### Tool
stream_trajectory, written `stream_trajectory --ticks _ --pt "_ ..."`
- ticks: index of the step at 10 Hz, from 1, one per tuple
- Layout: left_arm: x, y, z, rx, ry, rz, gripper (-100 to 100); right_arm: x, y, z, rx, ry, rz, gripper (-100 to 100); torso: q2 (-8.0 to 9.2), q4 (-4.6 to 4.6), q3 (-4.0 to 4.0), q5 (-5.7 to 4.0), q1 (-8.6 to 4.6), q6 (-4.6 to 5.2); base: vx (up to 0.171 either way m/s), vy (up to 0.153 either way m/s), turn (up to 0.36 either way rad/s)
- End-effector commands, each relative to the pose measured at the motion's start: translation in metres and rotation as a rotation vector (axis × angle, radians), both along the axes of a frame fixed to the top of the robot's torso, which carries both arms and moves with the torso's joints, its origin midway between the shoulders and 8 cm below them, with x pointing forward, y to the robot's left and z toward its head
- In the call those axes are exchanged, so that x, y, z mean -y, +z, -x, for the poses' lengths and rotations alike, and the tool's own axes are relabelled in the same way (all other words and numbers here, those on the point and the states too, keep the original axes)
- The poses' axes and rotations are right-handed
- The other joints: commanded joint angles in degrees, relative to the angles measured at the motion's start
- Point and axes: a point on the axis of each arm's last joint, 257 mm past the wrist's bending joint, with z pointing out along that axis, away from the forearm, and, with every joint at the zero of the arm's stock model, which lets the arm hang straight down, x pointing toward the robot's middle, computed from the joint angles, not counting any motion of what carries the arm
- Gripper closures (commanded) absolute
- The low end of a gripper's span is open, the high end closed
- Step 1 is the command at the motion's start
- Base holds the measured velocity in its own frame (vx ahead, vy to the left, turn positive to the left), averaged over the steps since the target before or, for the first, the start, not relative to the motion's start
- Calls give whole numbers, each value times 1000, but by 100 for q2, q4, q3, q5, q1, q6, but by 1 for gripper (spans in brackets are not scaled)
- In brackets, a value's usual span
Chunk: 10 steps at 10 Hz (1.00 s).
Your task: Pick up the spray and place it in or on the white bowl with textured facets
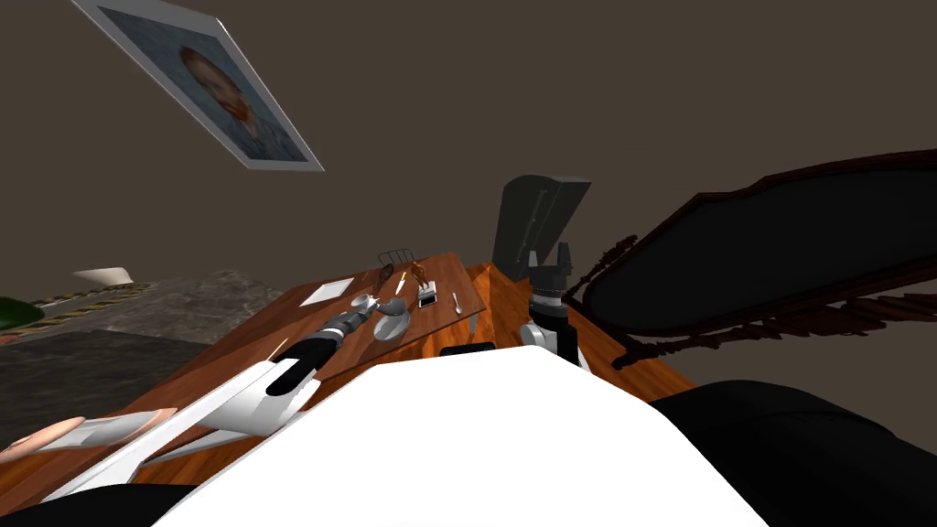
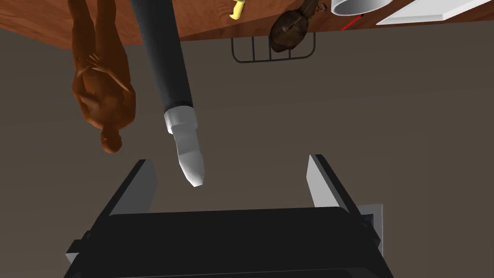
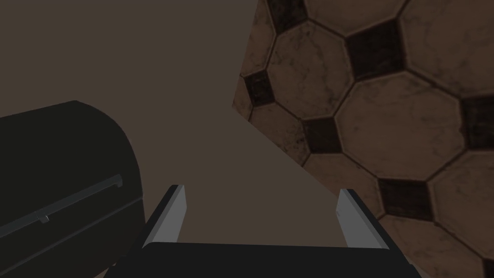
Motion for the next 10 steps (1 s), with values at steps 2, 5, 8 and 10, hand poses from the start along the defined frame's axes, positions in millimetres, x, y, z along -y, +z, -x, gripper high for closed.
stream_trajectory --ticks 2,5,8,10 --pt "11 10 2 -3 -13 -1 -100 0 0 0 0 0 0 0 -1 0 0 -1 -2 0 40 17 43" --pt "14 12 3 -4 -17 -1 0 0 0 0 0 0 0 0 13 3 7 -1 -6 1 10 6 15" --pt "14 12 3 -4 -17 -1 0 0 0 0 0 0 0 0 19 4 11 -1 -8 1 0 0 0" --pt "14 12 3 -4 -17 -1 0 0 0 0 0 0 0 0 19 4 11 -1 -9 1 0 0 0"
